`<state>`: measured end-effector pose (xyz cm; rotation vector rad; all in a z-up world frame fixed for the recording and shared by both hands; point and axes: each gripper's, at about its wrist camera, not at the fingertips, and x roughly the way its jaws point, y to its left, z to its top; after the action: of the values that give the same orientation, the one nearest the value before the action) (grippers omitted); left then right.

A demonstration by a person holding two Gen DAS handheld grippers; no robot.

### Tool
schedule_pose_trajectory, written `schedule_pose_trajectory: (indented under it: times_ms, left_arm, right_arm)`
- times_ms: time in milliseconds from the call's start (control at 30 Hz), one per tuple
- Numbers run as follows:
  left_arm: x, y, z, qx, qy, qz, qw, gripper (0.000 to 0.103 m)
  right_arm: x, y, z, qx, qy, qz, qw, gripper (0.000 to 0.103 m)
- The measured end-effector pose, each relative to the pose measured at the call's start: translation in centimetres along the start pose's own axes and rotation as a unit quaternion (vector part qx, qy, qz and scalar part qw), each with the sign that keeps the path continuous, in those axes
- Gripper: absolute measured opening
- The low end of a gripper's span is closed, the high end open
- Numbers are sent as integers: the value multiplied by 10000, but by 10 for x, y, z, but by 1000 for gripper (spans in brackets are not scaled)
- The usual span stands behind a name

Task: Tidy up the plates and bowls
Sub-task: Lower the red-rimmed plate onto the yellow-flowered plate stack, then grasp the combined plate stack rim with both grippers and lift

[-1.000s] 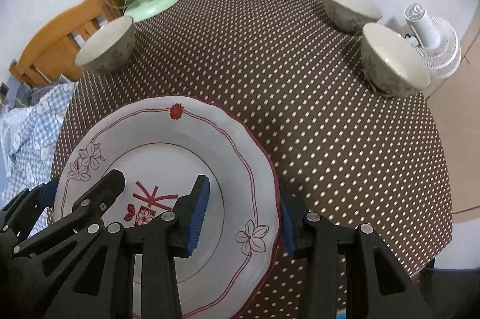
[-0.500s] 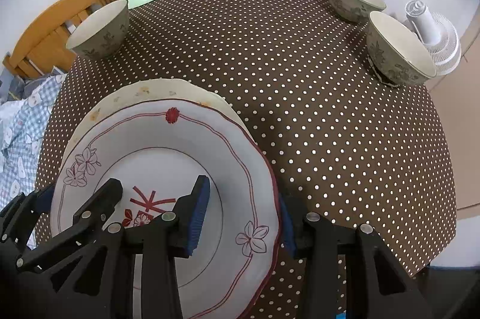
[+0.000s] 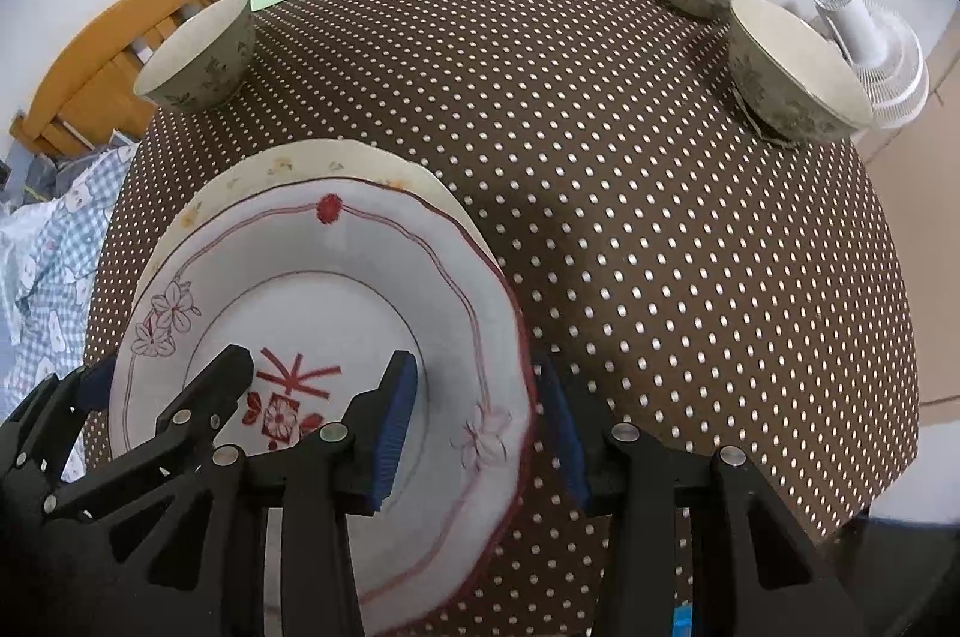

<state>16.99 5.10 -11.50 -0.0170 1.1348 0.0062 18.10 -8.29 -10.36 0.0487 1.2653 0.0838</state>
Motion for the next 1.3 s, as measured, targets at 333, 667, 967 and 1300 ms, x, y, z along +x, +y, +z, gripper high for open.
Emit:
schedule_pose_trajectory:
  times_ms: [333,667,967,1300]
  left_arm:
    - [-7,-7,0,246,-98,399,9989,70]
    - [-6,9,1,20,-54,375,9993,70]
    - [-9,12,-2,39,8,184,9998,76]
    - [-22,11,-5,134,-37,-178,9997,85]
  right_arm:
    - [-11,15,-8,-378,-70,-51,9992,30]
    - [-6,25,14,-419,-185,61,9989,30]
    - [-2,35,17,-513,-236,-90,9984,38]
    - [-7,24,11,-165,-109,47,9998,65]
